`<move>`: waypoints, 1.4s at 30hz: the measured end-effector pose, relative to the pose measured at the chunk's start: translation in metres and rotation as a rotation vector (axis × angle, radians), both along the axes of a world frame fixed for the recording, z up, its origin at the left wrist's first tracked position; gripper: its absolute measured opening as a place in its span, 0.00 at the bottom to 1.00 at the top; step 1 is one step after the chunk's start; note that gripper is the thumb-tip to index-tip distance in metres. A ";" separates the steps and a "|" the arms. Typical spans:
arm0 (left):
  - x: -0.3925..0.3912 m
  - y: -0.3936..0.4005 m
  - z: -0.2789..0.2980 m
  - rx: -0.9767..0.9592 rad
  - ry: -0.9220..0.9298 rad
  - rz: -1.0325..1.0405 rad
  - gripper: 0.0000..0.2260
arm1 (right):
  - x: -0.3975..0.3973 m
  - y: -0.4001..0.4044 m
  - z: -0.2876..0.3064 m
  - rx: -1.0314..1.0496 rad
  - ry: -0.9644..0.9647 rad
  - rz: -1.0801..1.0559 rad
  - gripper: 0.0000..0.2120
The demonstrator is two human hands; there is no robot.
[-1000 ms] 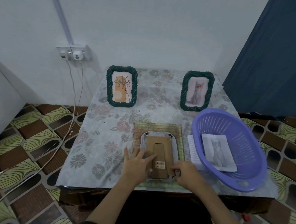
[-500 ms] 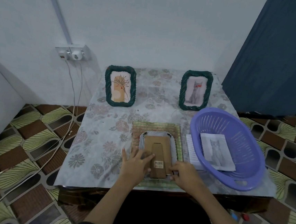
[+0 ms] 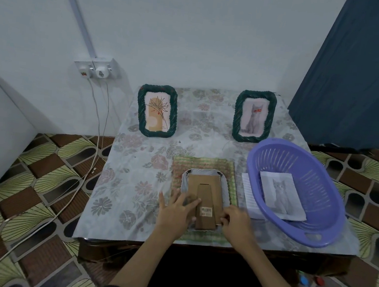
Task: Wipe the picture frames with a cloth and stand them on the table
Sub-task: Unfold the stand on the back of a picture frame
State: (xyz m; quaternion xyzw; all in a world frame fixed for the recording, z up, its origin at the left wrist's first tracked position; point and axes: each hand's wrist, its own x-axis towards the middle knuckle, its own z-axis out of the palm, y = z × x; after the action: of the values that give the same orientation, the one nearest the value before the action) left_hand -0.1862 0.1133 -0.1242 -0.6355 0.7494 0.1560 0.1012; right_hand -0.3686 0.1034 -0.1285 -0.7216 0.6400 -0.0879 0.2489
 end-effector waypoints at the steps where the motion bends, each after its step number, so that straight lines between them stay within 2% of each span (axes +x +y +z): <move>1: 0.000 0.000 0.000 0.008 0.001 0.000 0.23 | 0.002 -0.001 0.001 -0.011 -0.017 -0.009 0.07; 2: 0.000 -0.001 0.002 0.018 0.006 0.003 0.23 | 0.004 -0.002 0.001 -0.047 -0.045 0.010 0.04; 5: 0.002 -0.004 0.005 0.034 0.001 -0.024 0.25 | 0.013 0.001 0.003 -0.120 -0.011 0.169 0.15; 7: 0.006 -0.007 0.010 0.091 0.003 -0.067 0.27 | 0.017 0.004 0.003 -0.093 0.063 0.240 0.16; 11: 0.019 -0.007 0.014 0.193 0.085 -0.101 0.30 | 0.020 0.002 0.004 -0.054 0.116 0.249 0.16; 21: 0.011 0.011 0.001 -0.019 -0.102 -0.194 0.24 | 0.025 0.001 0.010 -0.031 0.214 0.270 0.18; 26: 0.008 0.018 -0.008 -0.078 0.051 -0.020 0.21 | 0.026 0.002 0.010 -0.035 0.206 0.264 0.19; 30: 0.008 0.010 -0.002 -0.106 0.076 0.010 0.18 | 0.023 -0.002 0.008 -0.012 0.176 0.259 0.17; 34: 0.002 -0.011 0.005 -0.135 0.066 -0.014 0.16 | 0.021 -0.018 0.012 0.032 0.081 0.243 0.11; 36: -0.002 -0.020 0.002 -0.133 0.074 -0.049 0.18 | 0.019 -0.032 0.012 0.067 -0.021 0.185 0.10; 38: -0.003 -0.028 0.000 -0.096 0.141 -0.031 0.25 | 0.015 -0.049 0.012 0.046 -0.078 0.093 0.11; 42: -0.001 -0.040 -0.001 0.045 0.192 -0.054 0.35 | 0.010 -0.082 0.011 -0.005 0.042 0.003 0.20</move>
State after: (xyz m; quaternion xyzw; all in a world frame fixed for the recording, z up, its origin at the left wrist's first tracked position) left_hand -0.1869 0.0729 -0.1248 -0.5947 0.7688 0.2302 0.0474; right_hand -0.3587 0.0218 -0.1170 -0.7246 0.6440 -0.0740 0.2339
